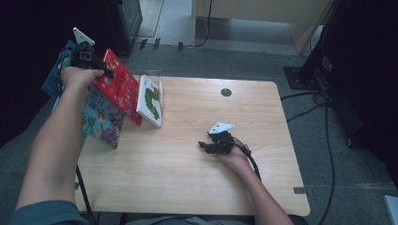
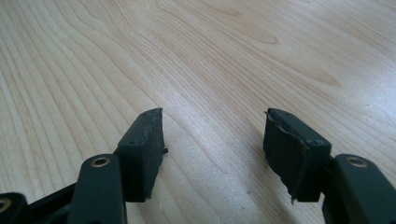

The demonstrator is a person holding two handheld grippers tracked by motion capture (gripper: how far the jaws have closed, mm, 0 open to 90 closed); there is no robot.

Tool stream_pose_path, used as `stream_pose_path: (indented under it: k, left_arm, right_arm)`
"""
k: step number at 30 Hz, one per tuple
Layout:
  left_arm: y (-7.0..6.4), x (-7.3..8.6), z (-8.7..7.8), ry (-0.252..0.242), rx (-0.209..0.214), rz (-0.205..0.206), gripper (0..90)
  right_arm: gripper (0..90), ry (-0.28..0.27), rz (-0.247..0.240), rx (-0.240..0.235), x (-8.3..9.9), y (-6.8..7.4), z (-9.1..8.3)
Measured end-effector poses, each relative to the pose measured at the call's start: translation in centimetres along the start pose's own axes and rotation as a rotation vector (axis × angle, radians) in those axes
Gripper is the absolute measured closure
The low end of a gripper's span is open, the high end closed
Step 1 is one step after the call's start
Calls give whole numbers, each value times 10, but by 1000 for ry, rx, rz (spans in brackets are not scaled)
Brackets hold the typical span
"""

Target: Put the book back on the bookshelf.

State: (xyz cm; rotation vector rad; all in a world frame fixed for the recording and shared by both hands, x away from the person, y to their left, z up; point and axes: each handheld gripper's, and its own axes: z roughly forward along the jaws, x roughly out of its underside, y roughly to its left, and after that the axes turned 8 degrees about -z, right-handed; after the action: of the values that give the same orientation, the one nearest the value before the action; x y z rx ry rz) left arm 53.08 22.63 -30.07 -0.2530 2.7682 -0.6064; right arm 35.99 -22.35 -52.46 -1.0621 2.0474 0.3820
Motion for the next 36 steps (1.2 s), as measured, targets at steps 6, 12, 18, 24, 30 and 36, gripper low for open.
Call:
stream_pose_path:
  k: [6, 12, 18, 24, 30, 36]
  left_arm:
    - [3, -1, 0, -3, 6, 5, 789]
    - [1, -2, -7, -17, 35, 11, 746]
    - [2, -2, -14, -8, -8, 25, 664]
    - [6, 0, -19, -16, -8, 21, 619]
    - [6, 1, -28, -18, -18, 30, 549]
    - [6, 3, -41, -41, -32, 40, 529]
  right_arm:
    - [382, 0, 0, 0, 0, 0, 0]
    - [383, 0, -1, 1, 0, 0, 0]
    - [383, 0, 0, 0, 0, 0, 0]
    - [382, -1, -3, -3, 0, 0, 0]
    - [378, 0, -8, -9, 0, -2, 1]
    - [375, -2, -15, -17, -1, -3, 2]
